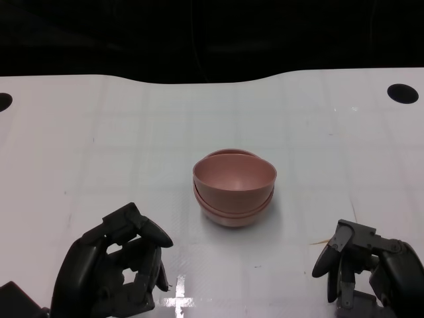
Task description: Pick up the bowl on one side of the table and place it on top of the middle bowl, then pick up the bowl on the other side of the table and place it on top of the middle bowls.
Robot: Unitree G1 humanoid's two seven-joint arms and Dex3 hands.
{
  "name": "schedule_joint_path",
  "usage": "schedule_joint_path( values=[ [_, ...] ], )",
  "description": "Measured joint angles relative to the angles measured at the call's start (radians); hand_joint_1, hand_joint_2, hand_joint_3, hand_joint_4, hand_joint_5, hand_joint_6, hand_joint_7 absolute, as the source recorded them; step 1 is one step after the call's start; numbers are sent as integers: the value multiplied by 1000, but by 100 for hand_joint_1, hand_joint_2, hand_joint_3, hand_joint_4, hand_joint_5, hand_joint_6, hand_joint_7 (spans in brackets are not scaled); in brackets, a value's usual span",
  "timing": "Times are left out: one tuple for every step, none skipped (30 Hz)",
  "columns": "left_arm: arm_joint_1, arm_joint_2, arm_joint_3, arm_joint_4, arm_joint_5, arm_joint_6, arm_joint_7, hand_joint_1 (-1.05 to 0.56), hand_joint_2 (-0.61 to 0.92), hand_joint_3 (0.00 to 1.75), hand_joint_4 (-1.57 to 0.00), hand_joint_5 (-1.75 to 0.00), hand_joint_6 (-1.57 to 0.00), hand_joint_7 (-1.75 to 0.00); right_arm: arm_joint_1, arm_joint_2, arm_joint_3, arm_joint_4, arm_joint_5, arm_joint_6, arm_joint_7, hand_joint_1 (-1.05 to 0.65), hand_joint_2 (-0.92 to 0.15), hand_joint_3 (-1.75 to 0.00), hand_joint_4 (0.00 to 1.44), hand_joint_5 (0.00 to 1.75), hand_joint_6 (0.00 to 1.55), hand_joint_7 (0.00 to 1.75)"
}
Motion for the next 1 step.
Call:
schedule_joint_path(
  values=[
    [0, -1, 0, 0, 4, -2, 0, -22, 46, 123, -87, -175, -78, -152, 0, 0, -1, 0, 0, 0, 0, -3, -28, -157, 92, 170, 87, 134]
  ],
)
